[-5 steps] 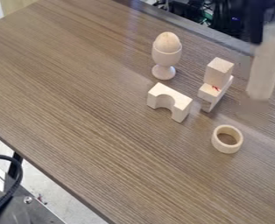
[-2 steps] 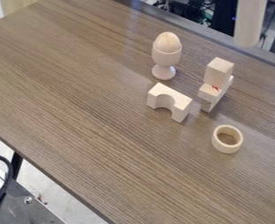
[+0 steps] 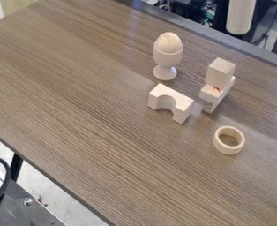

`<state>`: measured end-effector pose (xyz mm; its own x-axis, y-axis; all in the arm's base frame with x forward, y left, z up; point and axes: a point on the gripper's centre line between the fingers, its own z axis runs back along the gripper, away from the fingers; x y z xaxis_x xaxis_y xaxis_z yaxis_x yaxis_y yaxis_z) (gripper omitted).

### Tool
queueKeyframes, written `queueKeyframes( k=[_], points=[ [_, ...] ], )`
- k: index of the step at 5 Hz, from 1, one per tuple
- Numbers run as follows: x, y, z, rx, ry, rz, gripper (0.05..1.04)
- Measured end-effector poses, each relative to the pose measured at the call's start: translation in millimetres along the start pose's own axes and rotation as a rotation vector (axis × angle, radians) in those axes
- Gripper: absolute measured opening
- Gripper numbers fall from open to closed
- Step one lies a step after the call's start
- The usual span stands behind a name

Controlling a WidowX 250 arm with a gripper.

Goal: Put the cylinder on top of the cube

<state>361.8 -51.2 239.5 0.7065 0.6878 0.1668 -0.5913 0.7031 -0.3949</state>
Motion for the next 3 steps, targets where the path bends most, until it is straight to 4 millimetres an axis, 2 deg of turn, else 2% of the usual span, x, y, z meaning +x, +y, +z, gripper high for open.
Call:
queueKeyframes(
  k=[1,3],
  points=[
    [6,2,-15,0.061,0.018,0.001,0.524],
    [8,4,-26,0.096,0.042,0.006,0.524]
  ],
)
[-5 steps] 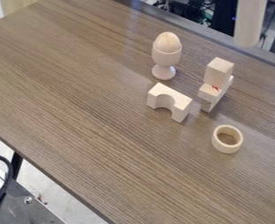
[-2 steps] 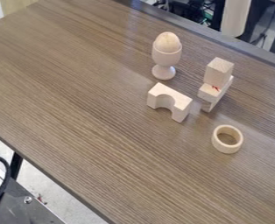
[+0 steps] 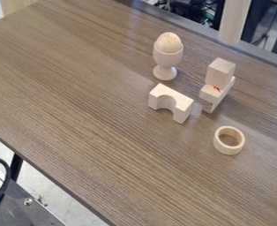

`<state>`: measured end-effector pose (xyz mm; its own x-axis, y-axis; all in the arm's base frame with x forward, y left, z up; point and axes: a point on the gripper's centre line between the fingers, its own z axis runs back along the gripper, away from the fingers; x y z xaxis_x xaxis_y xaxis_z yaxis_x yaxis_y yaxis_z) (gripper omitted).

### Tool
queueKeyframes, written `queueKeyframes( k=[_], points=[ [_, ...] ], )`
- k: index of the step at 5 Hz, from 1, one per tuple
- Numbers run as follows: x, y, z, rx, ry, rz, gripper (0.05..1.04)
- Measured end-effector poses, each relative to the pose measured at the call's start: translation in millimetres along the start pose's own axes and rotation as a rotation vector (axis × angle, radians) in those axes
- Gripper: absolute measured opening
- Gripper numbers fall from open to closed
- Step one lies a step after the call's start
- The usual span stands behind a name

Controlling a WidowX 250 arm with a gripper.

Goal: Put the cylinder on top of the cube

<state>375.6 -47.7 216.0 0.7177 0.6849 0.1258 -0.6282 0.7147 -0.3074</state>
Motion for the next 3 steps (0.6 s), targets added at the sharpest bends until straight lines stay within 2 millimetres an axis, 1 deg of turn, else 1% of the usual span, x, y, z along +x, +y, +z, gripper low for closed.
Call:
queueKeyframes(
  k=[1,3],
  points=[
    [0,1,-9,0.009,0.012,0.004,0.524],
    [-2,0,-20,0.007,0.028,0.005,0.524]
  ],
)
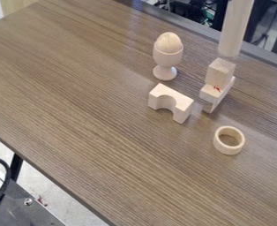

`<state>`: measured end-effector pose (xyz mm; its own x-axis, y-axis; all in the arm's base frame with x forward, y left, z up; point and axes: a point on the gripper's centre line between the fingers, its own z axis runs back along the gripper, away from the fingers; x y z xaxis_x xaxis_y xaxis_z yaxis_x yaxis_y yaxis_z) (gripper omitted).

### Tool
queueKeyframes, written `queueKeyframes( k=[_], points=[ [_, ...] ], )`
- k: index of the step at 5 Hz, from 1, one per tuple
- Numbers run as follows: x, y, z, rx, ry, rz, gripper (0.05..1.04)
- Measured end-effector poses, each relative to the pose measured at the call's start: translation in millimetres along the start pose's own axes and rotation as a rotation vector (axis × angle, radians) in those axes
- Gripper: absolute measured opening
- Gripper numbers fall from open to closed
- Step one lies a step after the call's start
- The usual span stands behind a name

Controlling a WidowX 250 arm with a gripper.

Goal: Put the cylinder on top of the cube

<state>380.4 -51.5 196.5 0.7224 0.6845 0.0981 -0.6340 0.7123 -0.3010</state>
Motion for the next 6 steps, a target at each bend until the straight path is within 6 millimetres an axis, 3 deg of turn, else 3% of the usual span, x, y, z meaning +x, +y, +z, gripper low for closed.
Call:
queueKeyframes(
  k=[2,6],
  points=[
    [0.5,1.5,-9.5,0.016,0.018,0.003,0.524],
    [0.4,0.4,-10.3,0.019,0.010,-0.001,0.524]
  ],
)
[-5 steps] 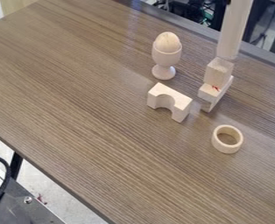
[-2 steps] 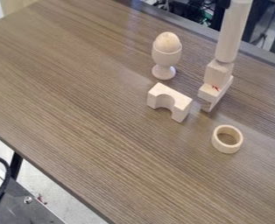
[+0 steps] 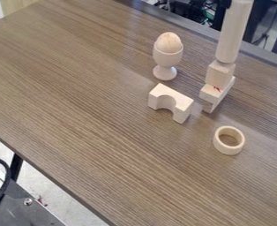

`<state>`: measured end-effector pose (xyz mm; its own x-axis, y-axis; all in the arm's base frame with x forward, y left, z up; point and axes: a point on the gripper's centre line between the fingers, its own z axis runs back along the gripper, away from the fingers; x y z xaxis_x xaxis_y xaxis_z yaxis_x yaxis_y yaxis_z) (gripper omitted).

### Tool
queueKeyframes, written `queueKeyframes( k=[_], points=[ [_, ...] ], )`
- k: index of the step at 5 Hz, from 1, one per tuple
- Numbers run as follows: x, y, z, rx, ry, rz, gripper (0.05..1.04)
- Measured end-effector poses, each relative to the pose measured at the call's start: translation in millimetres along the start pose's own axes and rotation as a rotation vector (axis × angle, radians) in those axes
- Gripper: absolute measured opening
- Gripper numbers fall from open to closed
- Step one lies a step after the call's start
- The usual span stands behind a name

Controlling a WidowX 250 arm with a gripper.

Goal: Put the cylinder on top of the cube

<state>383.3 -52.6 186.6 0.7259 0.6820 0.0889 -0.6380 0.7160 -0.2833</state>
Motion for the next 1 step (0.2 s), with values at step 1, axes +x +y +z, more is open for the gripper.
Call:
queueKeyframes(
  k=[1],
  points=[
    [-3.5,2.4,-4.1,0.013,0.011,-0.001,0.524]
  ],
)
